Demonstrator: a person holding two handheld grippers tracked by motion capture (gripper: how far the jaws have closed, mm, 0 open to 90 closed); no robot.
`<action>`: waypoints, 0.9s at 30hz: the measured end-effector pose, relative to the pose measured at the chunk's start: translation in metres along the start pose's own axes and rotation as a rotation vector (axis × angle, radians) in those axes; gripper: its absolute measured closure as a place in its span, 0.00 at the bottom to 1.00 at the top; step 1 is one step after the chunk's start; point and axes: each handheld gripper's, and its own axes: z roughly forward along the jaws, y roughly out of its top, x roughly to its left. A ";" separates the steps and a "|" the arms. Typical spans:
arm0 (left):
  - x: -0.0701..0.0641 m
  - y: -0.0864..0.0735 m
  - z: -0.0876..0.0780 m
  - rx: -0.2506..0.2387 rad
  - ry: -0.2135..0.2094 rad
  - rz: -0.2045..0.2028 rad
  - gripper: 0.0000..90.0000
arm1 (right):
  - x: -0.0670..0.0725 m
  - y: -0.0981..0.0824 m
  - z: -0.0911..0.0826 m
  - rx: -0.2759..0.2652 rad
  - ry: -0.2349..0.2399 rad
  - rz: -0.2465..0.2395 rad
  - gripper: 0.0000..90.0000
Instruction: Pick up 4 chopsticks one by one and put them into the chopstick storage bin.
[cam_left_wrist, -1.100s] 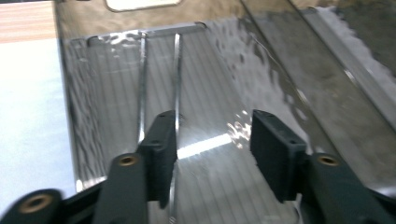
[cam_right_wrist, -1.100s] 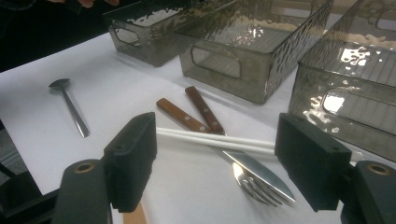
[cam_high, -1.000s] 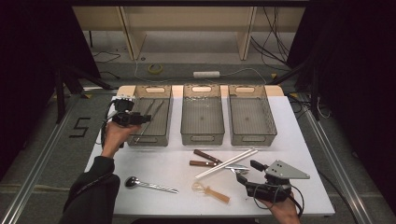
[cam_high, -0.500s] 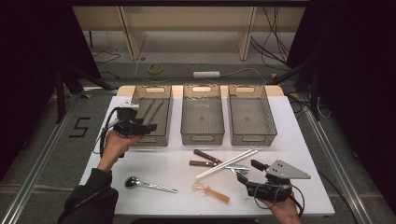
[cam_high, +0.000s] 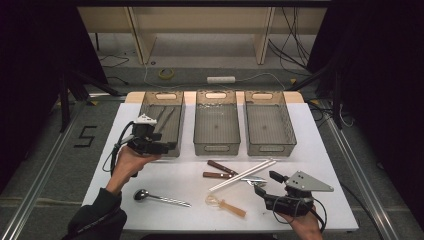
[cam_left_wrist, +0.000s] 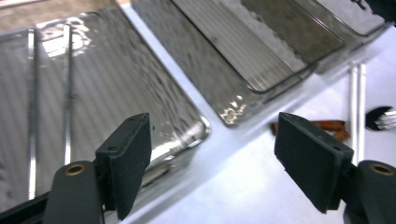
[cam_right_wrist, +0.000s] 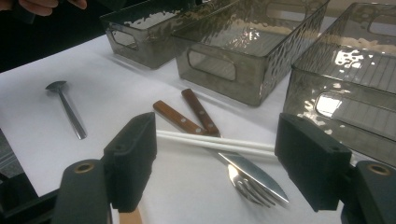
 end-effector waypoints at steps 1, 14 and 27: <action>-0.003 0.000 0.001 0.001 -0.003 0.008 0.29 | 0.000 0.000 0.000 -0.001 -0.001 0.001 0.34; -0.029 -0.004 0.004 0.010 -0.046 0.064 0.27 | -0.001 0.000 0.000 -0.004 0.003 0.004 0.34; -0.055 -0.008 0.016 0.038 -0.100 0.098 0.27 | -0.004 -0.002 -0.002 -0.007 0.004 0.011 0.34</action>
